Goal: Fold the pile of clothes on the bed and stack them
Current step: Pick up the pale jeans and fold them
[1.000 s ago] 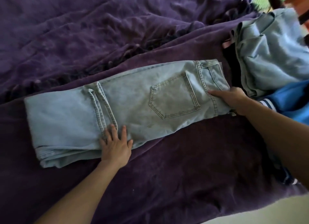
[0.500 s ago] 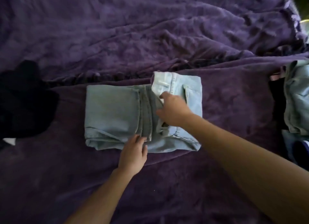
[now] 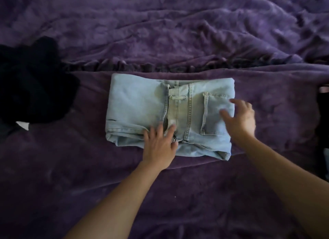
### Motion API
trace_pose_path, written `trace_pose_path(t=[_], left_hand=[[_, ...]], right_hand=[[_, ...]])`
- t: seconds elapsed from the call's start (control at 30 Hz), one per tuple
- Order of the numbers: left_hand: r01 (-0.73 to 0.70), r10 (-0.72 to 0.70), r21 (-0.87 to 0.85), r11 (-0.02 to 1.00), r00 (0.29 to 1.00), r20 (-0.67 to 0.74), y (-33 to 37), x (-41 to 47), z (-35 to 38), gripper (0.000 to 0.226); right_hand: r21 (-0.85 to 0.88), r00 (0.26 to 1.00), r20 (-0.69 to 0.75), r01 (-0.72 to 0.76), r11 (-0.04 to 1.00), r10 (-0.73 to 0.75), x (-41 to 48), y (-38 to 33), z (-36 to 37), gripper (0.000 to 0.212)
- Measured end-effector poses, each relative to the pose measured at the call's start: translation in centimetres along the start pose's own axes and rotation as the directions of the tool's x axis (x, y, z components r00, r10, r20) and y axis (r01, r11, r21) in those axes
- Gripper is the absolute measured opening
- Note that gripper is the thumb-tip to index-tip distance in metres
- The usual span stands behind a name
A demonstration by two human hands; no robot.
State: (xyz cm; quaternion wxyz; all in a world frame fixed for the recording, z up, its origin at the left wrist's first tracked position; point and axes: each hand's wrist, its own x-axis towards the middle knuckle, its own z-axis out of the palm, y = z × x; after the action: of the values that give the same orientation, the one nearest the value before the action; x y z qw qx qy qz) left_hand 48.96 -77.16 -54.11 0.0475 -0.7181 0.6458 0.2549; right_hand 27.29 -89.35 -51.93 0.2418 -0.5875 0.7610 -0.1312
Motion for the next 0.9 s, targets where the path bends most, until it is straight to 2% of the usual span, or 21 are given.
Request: trace_pose_path(t=[0.03,0.1,0.17,0.2,0.33,0.43,0.5,0.53,0.6,0.63,0.7,0.8,0.9], left_hand=[[-0.022,0.018,0.05,0.998,0.997,0.072,0.7,0.1,0.6,0.062],[-0.047,0.025,0.114,0.992,0.982,0.185,1.8,0.1,1.8,0.069],[-0.052,0.013,0.15,0.987,0.969,0.247,2.0,0.0,2.5,0.075],[-0.061,0.016,0.162,0.985,0.965,0.263,1.8,0.0,2.5,0.076],[-0.098,0.057,0.12,0.988,0.95,0.308,1.1,0.8,1.2,0.074],[-0.143,0.124,0.053,0.988,0.954,0.275,-0.3,0.8,0.0,0.069],[-0.166,0.18,-0.092,0.982,0.966,0.187,-2.2,-0.1,-0.7,0.065],[-0.146,0.18,-0.263,0.954,0.977,0.113,-3.3,-0.9,-1.0,0.063],[-0.077,0.05,-0.584,0.808,0.997,-0.063,-5.6,-2.9,-1.8,0.06],[-0.045,-0.07,-0.66,0.75,0.987,-0.147,-7.1,-3.9,-2.1,0.055],[0.042,-0.293,-0.703,0.71,0.925,-0.242,-10.7,-5.8,-2.5,0.042],[0.195,-0.491,-0.721,0.665,0.841,-0.226,-16.9,-7.6,-3.1,0.035],[0.341,-0.605,-0.717,0.608,0.784,-0.14,-22.4,-8.2,-3.8,0.033]], right_hand=[[0.006,0.993,0.032,-0.11,0.994,0.11,0.5,1.3,-0.4,0.051],[0.117,0.932,0.222,-0.316,0.941,0.286,0.8,3.1,0.1,0.069],[0.254,0.873,0.363,-0.43,0.866,0.327,0.3,3.7,1.0,0.064],[0.306,0.868,0.38,-0.445,0.842,0.32,0.1,3.6,1.3,0.056],[0.376,0.945,0.25,-0.298,0.877,0.213,-0.6,1.8,-0.3,0.029],[0.388,0.972,0.224,-0.15,0.909,0.065,-2.8,-2.1,-2.6,0.029],[0.432,0.964,0.263,-0.091,0.897,-0.029,-4.3,-6.1,-3.6,0.029],[0.47,0.958,0.28,-0.075,0.879,-0.068,-4.8,-8.5,-3.7,0.032],[0.482,0.946,0.298,-0.034,0.876,-0.127,-5.5,-13.6,-2.9,0.04],[0.427,0.94,0.305,0.009,0.904,-0.153,-5.8,-16.1,-1.7,0.044],[0.27,0.915,0.349,0.11,0.957,-0.203,-6.9,-20.7,1.8,0.047],[0.107,0.837,0.476,0.25,0.962,-0.271,-9.6,-25.8,9.4,0.049],[0.022,0.746,0.617,0.302,0.953,-0.25,-12.0,-27.3,16.1,0.048]])
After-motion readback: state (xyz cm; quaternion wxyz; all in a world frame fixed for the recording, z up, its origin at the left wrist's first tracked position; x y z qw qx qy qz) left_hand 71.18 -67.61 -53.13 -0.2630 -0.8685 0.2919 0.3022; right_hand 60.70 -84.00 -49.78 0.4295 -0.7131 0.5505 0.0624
